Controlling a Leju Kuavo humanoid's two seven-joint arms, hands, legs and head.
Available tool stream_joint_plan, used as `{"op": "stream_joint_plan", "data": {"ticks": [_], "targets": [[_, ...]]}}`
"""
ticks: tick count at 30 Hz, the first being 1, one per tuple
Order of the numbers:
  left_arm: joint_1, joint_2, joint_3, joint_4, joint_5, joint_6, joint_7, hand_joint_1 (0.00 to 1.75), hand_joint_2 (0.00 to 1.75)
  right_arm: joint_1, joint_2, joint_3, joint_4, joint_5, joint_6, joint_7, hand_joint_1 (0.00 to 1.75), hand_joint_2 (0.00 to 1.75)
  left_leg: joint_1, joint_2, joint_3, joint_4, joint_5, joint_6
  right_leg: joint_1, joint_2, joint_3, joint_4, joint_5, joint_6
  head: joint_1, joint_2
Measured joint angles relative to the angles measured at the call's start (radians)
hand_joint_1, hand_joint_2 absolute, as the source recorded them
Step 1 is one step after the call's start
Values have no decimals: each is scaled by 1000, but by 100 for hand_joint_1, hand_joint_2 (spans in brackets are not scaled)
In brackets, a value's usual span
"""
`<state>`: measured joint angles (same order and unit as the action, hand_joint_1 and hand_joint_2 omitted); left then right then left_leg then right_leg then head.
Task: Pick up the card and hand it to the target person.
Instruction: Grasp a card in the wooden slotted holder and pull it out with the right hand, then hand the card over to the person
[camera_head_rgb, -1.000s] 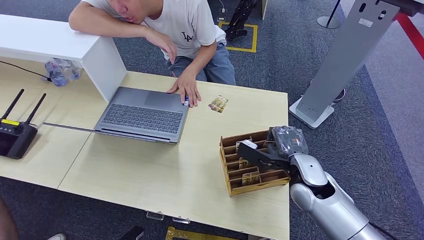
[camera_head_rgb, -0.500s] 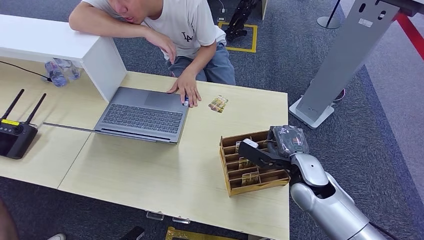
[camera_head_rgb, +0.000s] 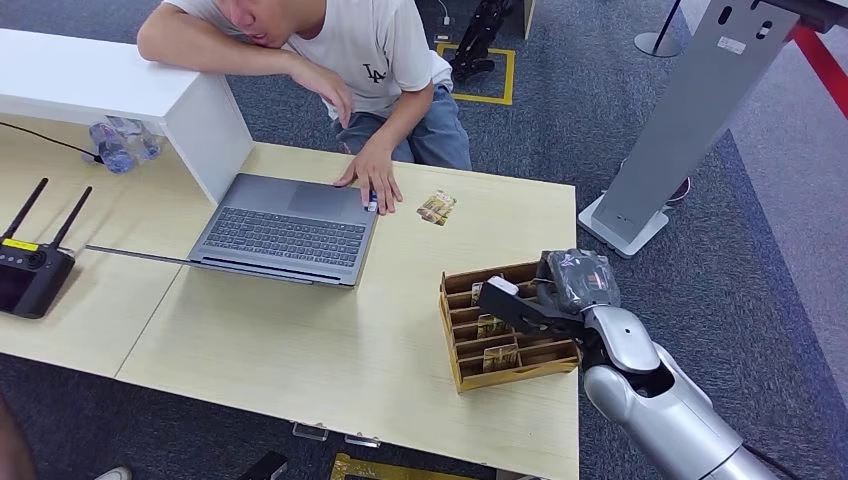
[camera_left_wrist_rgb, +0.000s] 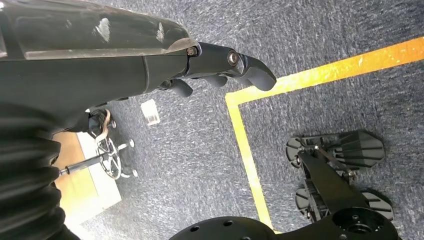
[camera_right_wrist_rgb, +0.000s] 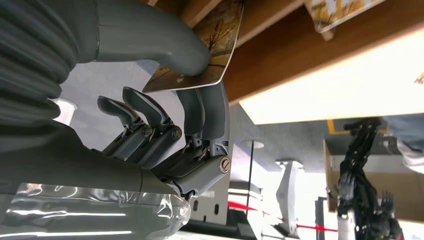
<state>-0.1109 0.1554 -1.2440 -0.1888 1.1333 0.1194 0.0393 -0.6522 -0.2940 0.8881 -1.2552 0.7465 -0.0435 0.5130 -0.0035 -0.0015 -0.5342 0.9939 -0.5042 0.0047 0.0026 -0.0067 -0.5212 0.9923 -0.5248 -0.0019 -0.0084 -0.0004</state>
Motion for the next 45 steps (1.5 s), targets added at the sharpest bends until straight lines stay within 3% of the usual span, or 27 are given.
{"op": "stream_joint_plan", "data": {"ticks": [11,17,27,35,45], "targets": [[3,0,1,0,16,0,0,0,175,12,-71,-39,-278,146,-19,95,175,175,0,0,0,0,0,0,0,0,0,0,0,0,0,0],[4,0,1,0,14,2,0,0,175,42,-102,-93,-456,218,-22,98,175,175,0,0,0,0,0,0,0,0,0,0,0,0,0,0],[3,0,1,0,5,0,-6,0,175,82,-103,-134,-577,292,-123,-50,175,175,0,0,0,0,0,0,0,0,0,0,0,0,0,0],[2,-2,0,0,-7,-7,-8,0,175,101,-84,-134,-553,311,-327,-192,175,175,0,0,-1,0,0,0,0,0,0,0,0,0,0,0],[1,-3,0,0,-13,-8,-9,0,175,103,-45,-134,-454,283,-425,-246,175,175,0,0,-1,0,0,0,0,0,0,0,0,0,0,0]]}}
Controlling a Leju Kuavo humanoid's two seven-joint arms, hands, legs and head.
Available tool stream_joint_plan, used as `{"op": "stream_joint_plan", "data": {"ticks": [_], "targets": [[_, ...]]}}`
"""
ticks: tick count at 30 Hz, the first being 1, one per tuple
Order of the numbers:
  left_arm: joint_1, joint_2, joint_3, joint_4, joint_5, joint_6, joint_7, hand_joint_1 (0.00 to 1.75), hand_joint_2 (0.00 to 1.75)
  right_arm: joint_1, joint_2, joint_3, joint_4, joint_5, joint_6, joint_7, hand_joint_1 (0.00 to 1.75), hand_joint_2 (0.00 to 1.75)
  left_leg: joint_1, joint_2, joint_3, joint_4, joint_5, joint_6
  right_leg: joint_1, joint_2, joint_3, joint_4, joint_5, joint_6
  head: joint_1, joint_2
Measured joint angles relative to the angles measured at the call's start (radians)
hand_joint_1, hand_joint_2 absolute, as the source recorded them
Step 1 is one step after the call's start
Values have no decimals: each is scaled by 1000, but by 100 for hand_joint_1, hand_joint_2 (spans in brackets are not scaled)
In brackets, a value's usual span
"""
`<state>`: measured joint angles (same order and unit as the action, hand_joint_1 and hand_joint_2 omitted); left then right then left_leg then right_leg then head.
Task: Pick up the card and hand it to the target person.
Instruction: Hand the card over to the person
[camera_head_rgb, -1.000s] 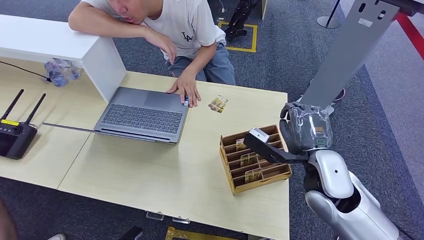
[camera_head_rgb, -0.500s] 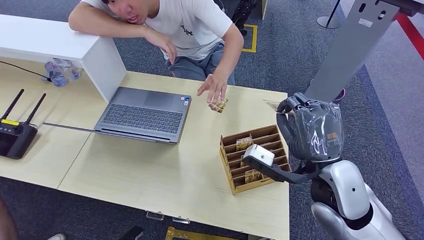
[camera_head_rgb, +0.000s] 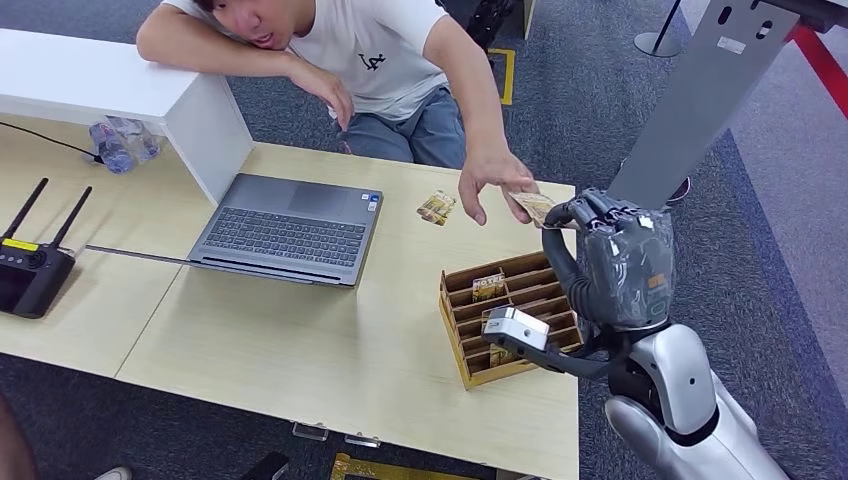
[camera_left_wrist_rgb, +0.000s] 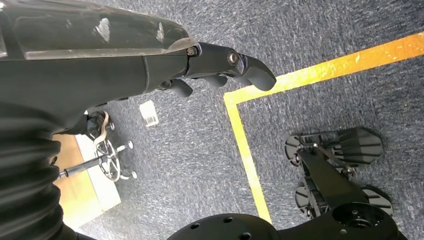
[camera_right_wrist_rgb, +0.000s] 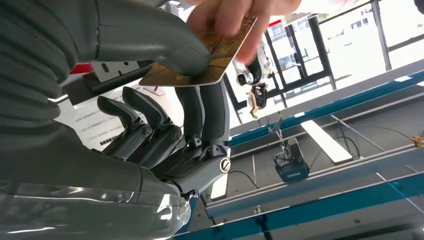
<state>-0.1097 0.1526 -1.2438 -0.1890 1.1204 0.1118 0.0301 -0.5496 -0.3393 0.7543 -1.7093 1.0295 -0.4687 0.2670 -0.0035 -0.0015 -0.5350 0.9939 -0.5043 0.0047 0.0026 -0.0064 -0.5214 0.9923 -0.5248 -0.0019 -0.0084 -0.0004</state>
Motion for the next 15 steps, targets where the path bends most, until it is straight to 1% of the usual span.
{"op": "stream_joint_plan", "data": {"ticks": [5,9,11,15], "targets": [[-1,0,0,0,-2,0,0,0,175,-8,24,2,60,-26,-44,-28,175,175,0,0,0,0,0,0,0,0,0,0,0,0,0,0],[-1,-1,0,0,-4,-2,0,0,175,-18,48,5,116,-57,-69,-56,1,175,0,0,0,0,0,0,0,0,0,0,0,0,0,0],[-1,-1,-1,0,-7,-7,-3,0,175,-26,60,9,146,-77,-84,-73,0,175,0,0,0,0,0,0,0,0,0,0,0,0,0,0],[-2,-1,-3,0,-6,-15,-17,0,0,-34,80,16,192,-138,-105,-102,0,175,0,0,0,0,0,0,0,0,0,0,0,0,0,0]]}}
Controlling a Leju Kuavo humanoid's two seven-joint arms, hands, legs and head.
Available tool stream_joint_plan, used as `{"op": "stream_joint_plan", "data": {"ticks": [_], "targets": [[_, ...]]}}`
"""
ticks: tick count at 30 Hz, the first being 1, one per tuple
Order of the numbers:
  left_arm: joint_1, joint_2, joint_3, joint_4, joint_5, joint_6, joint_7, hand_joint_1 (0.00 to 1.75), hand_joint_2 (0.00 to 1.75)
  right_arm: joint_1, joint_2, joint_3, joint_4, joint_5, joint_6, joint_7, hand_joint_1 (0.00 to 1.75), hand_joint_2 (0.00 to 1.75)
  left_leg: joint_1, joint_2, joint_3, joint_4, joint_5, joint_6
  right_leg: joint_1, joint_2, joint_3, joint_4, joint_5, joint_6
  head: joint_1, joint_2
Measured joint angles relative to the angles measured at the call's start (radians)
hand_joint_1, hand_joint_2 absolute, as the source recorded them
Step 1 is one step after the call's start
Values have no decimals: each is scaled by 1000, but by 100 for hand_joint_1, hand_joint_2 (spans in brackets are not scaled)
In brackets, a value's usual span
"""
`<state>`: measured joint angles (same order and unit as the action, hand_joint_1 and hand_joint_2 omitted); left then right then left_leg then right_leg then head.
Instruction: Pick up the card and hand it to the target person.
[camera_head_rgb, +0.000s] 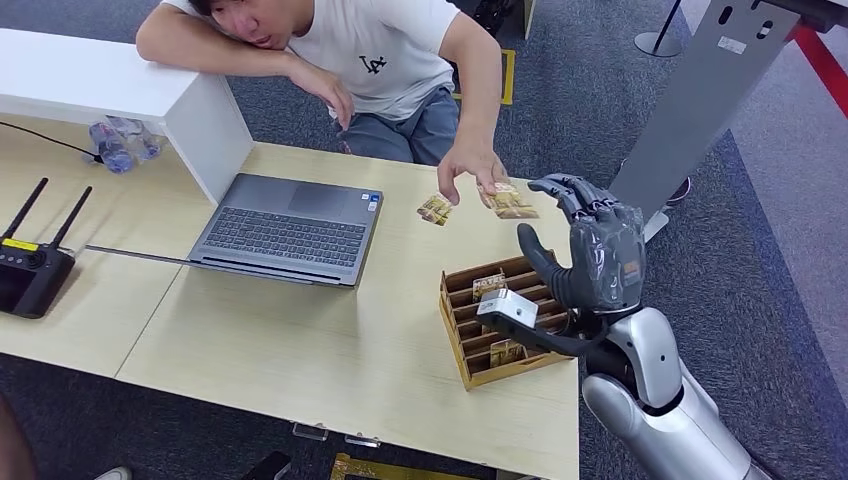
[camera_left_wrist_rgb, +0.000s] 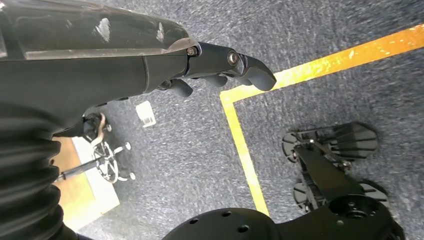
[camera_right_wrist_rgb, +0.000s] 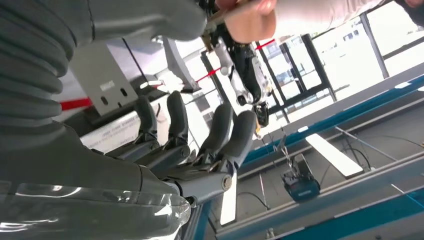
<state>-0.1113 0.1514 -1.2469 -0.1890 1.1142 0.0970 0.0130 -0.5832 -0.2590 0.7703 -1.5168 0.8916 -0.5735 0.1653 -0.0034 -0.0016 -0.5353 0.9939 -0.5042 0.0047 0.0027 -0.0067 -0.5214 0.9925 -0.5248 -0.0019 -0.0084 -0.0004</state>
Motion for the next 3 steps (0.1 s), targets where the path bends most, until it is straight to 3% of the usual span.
{"op": "stream_joint_plan", "data": {"ticks": [3], "targets": [[0,0,0,0,14,2,-6,0,0,0,10,2,24,-154,6,-48,0,175,0,0,0,0,0,0,0,0,0,0,0,0,0,0]]}}
